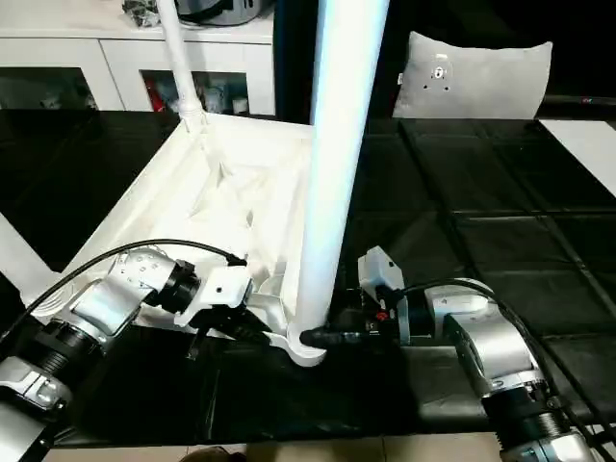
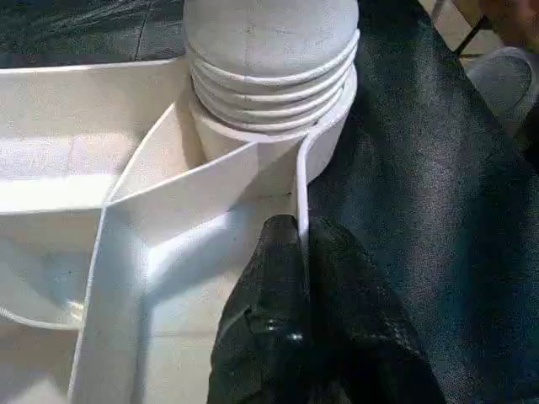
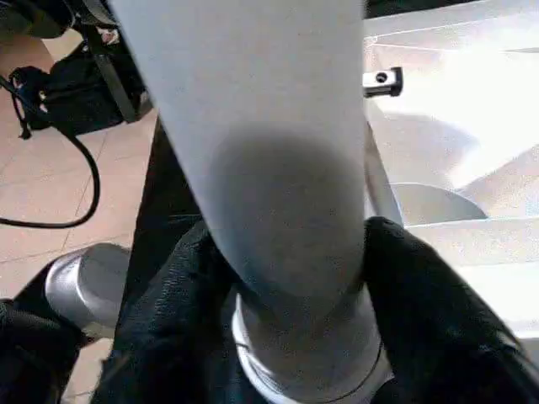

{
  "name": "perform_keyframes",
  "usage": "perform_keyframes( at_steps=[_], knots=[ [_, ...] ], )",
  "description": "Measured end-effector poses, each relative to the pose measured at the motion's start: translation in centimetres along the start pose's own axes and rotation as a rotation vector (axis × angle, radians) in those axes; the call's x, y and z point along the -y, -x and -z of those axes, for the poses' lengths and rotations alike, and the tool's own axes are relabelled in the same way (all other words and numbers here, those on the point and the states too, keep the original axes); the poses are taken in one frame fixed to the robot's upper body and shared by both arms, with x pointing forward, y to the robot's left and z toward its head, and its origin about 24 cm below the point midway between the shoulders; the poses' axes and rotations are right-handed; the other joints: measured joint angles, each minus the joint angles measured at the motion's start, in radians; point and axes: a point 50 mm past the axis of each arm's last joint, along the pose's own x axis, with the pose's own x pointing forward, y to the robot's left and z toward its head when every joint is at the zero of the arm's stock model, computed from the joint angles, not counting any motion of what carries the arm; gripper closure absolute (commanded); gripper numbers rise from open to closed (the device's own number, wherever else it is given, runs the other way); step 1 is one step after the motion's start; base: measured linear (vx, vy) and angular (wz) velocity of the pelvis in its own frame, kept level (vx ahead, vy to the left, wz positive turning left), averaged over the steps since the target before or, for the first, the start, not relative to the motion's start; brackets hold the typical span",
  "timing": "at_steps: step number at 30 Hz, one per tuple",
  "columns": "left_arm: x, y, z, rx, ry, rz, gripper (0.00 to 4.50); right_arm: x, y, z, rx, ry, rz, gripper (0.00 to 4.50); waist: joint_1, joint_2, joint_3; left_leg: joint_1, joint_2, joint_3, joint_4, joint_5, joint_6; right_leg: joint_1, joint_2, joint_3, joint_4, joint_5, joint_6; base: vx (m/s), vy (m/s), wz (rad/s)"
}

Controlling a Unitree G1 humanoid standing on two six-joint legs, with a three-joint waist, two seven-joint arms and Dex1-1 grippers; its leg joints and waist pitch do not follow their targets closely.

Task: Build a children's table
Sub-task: Rotate leg to tighten

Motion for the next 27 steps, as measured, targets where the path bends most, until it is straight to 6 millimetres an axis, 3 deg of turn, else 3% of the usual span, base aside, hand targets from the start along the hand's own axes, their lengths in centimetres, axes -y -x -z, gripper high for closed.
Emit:
perform_keyframes(
  at_steps=[9,13,16,21,24,27],
  knots=[
    [-0.1,-0.4,-0.3,0.006,0.044,-0.003,4.5,-0.3,-0.2,0.3,0.031,-0.064,0.036,2.54,0.004,0.0,0.0,0.0,0.0,0.0,0.001,0.0,0.001,0.0,0.0,0.0,0.001,0.0,0.0,0.0,0.0,0.0],
    [-0.6,-0.3,-0.1,-0.001,0.157,-0.096,4.5,0.1,-1.0,0.2,0.053,-0.11,0.174,2.55,-0.009,0.0,0.0,0.005,0.0,0.001,0.001,0.002,0.0,0.001,0.0,0.001,0.004,0.001,-0.002,0.0,0.0,0.0],
    [-1.4,-0.4,0.0,-0.008,0.245,-0.225,4.5,1.0,-2.0,0.1,0.068,-0.129,0.362,2.55,-0.043,-0.002,0.0,0.01,0.001,0.001,0.0,0.002,-0.002,0.002,0.0,0.002,0.004,0.0,0.0,0.0,0.0,0.0],
    [-2.9,-2.3,-1.0,0.02,0.384,-0.444,4.5,3.1,-3.3,-0.7,0.094,-0.189,0.701,2.57,-0.099,-0.002,0.0,0.009,0.001,0.0,0.001,0.002,-0.002,-0.005,-0.001,0.001,-0.001,-0.001,0.002,-0.006,0.004,-0.04],
    [-3.7,-3.1,-1.7,0.035,0.446,-0.542,4.5,3.9,-4.1,-1.1,0.112,-0.227,0.842,2.57,-0.11,-0.002,0.0,0.009,0.001,0.0,0.001,0.002,-0.002,-0.007,-0.001,0.002,-0.001,0.004,-0.006,0.0,0.0,0.0],
    [-3.9,-3.6,-2.0,0.05,0.474,-0.577,4.5,4.1,-4.1,-1.2,0.106,-0.208,0.895,2.57,-0.108,-0.002,0.0,0.008,0.001,0.0,0.0,0.002,-0.002,-0.007,-0.001,0.001,-0.001,0.007,-0.008,0.0,0.0,0.0]
  ],
)
